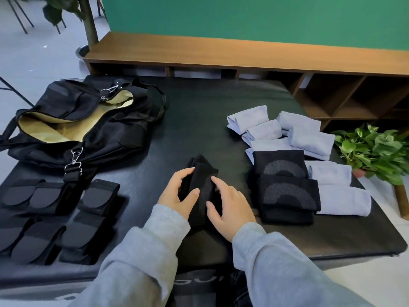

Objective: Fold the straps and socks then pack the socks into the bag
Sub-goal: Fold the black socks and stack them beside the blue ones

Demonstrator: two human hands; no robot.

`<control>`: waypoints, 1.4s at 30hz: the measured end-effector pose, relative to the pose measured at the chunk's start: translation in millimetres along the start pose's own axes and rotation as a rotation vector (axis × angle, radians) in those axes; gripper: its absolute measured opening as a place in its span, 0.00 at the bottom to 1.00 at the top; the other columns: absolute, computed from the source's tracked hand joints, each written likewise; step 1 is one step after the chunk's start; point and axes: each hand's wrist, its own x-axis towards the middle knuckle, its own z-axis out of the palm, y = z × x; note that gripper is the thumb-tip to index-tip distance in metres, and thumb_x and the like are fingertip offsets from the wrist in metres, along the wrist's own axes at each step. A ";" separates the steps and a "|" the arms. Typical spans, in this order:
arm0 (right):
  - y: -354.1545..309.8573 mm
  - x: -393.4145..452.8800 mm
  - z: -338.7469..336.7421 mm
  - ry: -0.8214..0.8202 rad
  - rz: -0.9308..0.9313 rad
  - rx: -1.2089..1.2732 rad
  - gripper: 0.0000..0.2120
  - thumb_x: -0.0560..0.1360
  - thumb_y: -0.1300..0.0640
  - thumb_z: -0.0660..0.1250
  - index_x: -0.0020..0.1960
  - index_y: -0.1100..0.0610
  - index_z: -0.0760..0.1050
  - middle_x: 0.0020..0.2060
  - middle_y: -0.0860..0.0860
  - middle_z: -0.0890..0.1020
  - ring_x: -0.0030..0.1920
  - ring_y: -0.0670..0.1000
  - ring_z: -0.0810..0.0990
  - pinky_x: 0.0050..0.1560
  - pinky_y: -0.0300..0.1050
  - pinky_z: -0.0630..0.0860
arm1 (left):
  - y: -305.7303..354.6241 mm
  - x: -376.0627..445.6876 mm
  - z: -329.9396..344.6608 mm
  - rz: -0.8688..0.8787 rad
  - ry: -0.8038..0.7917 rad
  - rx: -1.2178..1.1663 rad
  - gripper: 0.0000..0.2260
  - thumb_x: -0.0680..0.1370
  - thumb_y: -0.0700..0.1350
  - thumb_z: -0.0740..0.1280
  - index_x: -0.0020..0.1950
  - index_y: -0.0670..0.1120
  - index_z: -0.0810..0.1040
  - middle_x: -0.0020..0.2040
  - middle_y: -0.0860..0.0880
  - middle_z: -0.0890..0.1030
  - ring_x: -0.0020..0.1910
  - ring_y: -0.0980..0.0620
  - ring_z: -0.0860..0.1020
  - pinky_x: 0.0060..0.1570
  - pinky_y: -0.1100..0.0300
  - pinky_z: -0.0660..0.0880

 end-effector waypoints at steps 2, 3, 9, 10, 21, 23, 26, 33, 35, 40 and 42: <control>-2.4 -7.1 2.7 -0.006 0.043 0.117 0.30 0.76 0.50 0.63 0.75 0.47 0.55 0.64 0.47 0.72 0.63 0.49 0.70 0.64 0.41 0.66 | 2.8 -8.8 -2.8 0.048 0.010 0.000 0.22 0.76 0.38 0.66 0.54 0.67 0.70 0.55 0.58 0.78 0.56 0.59 0.76 0.54 0.65 0.74; -5.3 -12.0 4.2 0.004 0.067 0.198 0.31 0.76 0.51 0.64 0.75 0.47 0.54 0.64 0.46 0.72 0.63 0.46 0.70 0.64 0.39 0.66 | 4.4 -12.8 -4.7 0.075 0.016 -0.014 0.22 0.76 0.36 0.66 0.54 0.65 0.71 0.55 0.58 0.78 0.55 0.60 0.76 0.51 0.71 0.73; -30.9 -35.1 3.8 0.125 0.095 0.463 0.30 0.76 0.55 0.65 0.70 0.37 0.54 0.59 0.41 0.69 0.62 0.40 0.69 0.63 0.39 0.68 | 12.6 -32.4 -17.0 0.077 0.051 -0.109 0.17 0.76 0.35 0.64 0.53 0.58 0.74 0.52 0.57 0.81 0.53 0.61 0.78 0.53 0.63 0.74; -35.7 -35.7 1.7 0.145 0.071 0.510 0.29 0.76 0.55 0.64 0.67 0.34 0.54 0.61 0.42 0.70 0.63 0.39 0.69 0.64 0.40 0.68 | 15.4 -35.1 -19.2 0.075 0.051 -0.122 0.16 0.76 0.35 0.64 0.53 0.58 0.74 0.52 0.57 0.81 0.53 0.61 0.78 0.54 0.62 0.75; -84.1 -50.8 -16.2 0.347 -0.053 0.683 0.20 0.78 0.63 0.60 0.57 0.38 0.65 0.60 0.33 0.69 0.63 0.31 0.66 0.63 0.33 0.63 | 39.3 -78.0 -38.3 0.113 0.140 -0.249 0.16 0.74 0.38 0.68 0.53 0.58 0.72 0.54 0.58 0.77 0.52 0.71 0.75 0.46 0.76 0.71; -89.8 -53.7 -16.5 0.351 -0.055 0.689 0.20 0.78 0.63 0.60 0.57 0.38 0.64 0.60 0.33 0.68 0.62 0.30 0.66 0.63 0.32 0.63 | 39.7 -83.6 -41.0 0.117 0.148 -0.246 0.17 0.74 0.38 0.69 0.53 0.58 0.72 0.55 0.57 0.77 0.53 0.70 0.74 0.45 0.78 0.70; -96.6 -56.7 -16.1 0.338 -0.060 0.657 0.21 0.78 0.63 0.61 0.57 0.37 0.63 0.61 0.37 0.70 0.64 0.35 0.67 0.65 0.35 0.64 | 41.6 -88.8 -41.8 0.133 0.188 -0.259 0.16 0.74 0.35 0.69 0.52 0.55 0.73 0.54 0.53 0.79 0.49 0.67 0.77 0.43 0.75 0.72; -100.1 -55.5 -30.3 0.020 -0.149 0.650 0.27 0.78 0.57 0.62 0.63 0.29 0.56 0.64 0.24 0.61 0.66 0.26 0.57 0.62 0.23 0.56 | 43.0 -80.0 -55.7 0.126 0.232 -0.296 0.14 0.74 0.34 0.67 0.53 0.51 0.75 0.55 0.51 0.79 0.57 0.56 0.76 0.54 0.67 0.74; -103.9 -53.1 -33.0 -0.033 -0.151 0.683 0.28 0.78 0.60 0.63 0.63 0.29 0.58 0.57 0.17 0.64 0.62 0.24 0.61 0.57 0.19 0.59 | 41.9 -76.2 -60.7 0.118 0.205 -0.324 0.14 0.75 0.33 0.66 0.53 0.50 0.75 0.55 0.49 0.80 0.58 0.53 0.77 0.59 0.58 0.74; -119.8 -37.0 -30.0 -0.006 -0.179 0.586 0.23 0.77 0.61 0.63 0.55 0.31 0.70 0.60 0.42 0.74 0.59 0.31 0.67 0.53 0.19 0.60 | 36.8 -60.9 -79.5 0.145 0.142 -0.316 0.12 0.76 0.32 0.64 0.53 0.48 0.76 0.54 0.45 0.81 0.57 0.48 0.78 0.60 0.47 0.73; -124.9 -28.2 -30.4 -0.011 -0.169 0.533 0.21 0.77 0.61 0.62 0.54 0.32 0.70 0.59 0.47 0.73 0.56 0.26 0.65 0.49 0.17 0.59 | 35.7 -48.7 -91.0 0.173 0.160 -0.209 0.10 0.75 0.36 0.66 0.51 0.51 0.76 0.53 0.47 0.81 0.56 0.49 0.78 0.59 0.49 0.74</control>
